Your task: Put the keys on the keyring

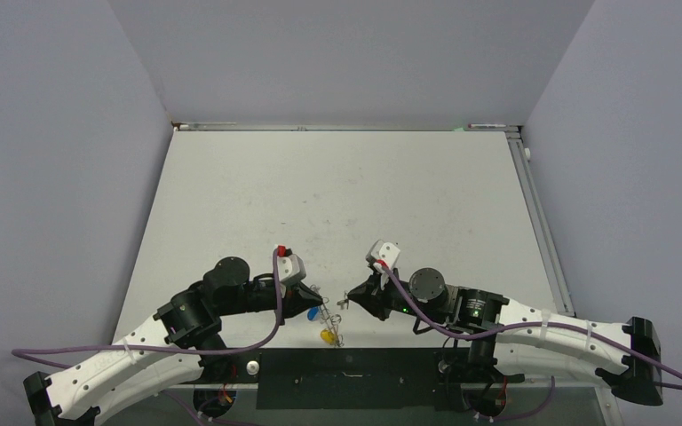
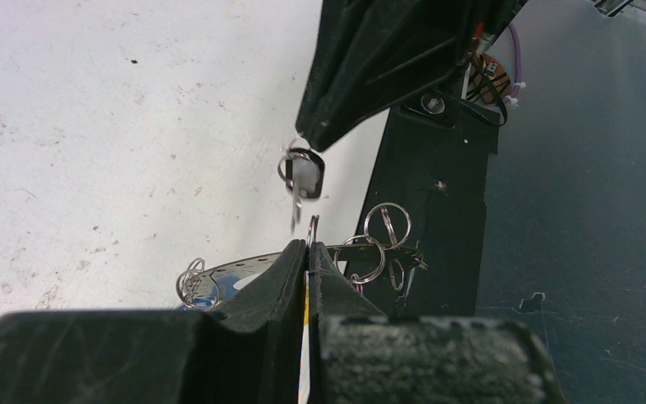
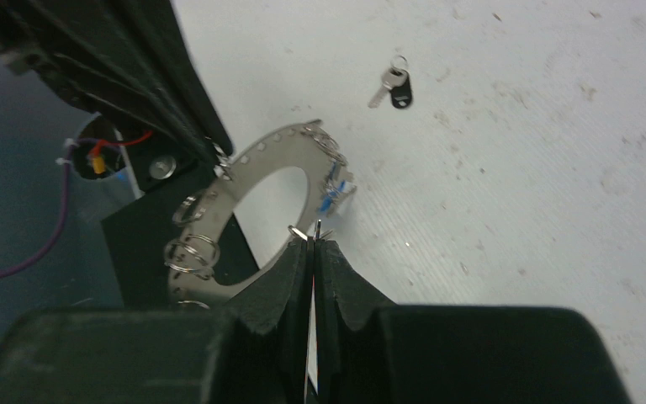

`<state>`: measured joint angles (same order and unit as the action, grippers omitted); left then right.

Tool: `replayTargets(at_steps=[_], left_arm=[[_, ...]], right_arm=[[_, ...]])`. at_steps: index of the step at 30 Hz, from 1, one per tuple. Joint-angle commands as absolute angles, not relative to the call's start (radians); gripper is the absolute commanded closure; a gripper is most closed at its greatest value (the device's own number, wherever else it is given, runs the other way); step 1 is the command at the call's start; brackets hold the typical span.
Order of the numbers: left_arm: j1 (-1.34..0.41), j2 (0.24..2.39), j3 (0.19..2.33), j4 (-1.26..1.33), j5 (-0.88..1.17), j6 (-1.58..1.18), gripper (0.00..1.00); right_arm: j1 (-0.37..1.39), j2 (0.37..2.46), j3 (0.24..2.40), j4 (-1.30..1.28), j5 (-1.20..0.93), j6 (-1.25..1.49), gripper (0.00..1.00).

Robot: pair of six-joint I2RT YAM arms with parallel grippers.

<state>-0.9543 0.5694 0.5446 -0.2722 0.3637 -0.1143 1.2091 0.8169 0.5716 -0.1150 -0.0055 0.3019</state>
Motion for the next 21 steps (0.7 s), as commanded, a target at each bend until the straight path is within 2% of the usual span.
replayTargets(at_steps=[1,8,21], left_arm=[[-0.960,0.554,0.548,-0.186,0.384,-0.101,1.00],[-0.963,0.541,0.545,-0.184,0.383,-0.100,1.00],[-0.968,0.550,0.545,-0.183,0.373,-0.101,1.00]], right_arm=[[1.240,0.838,0.634,0.083,-0.189,0.209,0.95],[1.263,0.871,0.691,0.061,-0.274,0.091,0.95],[1.264,0.811,0.659,0.040,-0.202,0.093,0.95]])
